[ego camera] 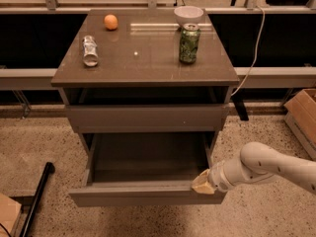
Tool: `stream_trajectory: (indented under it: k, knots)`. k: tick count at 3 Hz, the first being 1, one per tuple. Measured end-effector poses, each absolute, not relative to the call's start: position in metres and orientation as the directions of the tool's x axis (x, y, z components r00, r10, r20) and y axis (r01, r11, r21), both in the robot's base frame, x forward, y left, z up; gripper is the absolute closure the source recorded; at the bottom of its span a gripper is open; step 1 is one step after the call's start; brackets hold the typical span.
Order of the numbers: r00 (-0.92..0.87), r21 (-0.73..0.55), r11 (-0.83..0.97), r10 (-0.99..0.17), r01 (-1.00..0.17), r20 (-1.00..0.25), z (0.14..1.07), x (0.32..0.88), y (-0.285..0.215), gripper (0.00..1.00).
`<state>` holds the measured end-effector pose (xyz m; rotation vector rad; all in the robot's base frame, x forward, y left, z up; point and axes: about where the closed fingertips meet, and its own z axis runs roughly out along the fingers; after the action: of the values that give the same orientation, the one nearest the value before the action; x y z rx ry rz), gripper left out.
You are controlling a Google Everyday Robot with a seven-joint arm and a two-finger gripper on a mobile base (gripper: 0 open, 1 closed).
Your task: Open middle drawer
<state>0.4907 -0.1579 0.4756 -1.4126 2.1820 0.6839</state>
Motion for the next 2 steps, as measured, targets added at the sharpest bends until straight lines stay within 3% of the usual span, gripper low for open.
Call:
stream_trajectory:
  k: [2]
  knots:
    - [-0.368, 0.161, 0.345, -0.704, -0.925, -0.607, 0.4739, 0.4905, -0.153, 0.57]
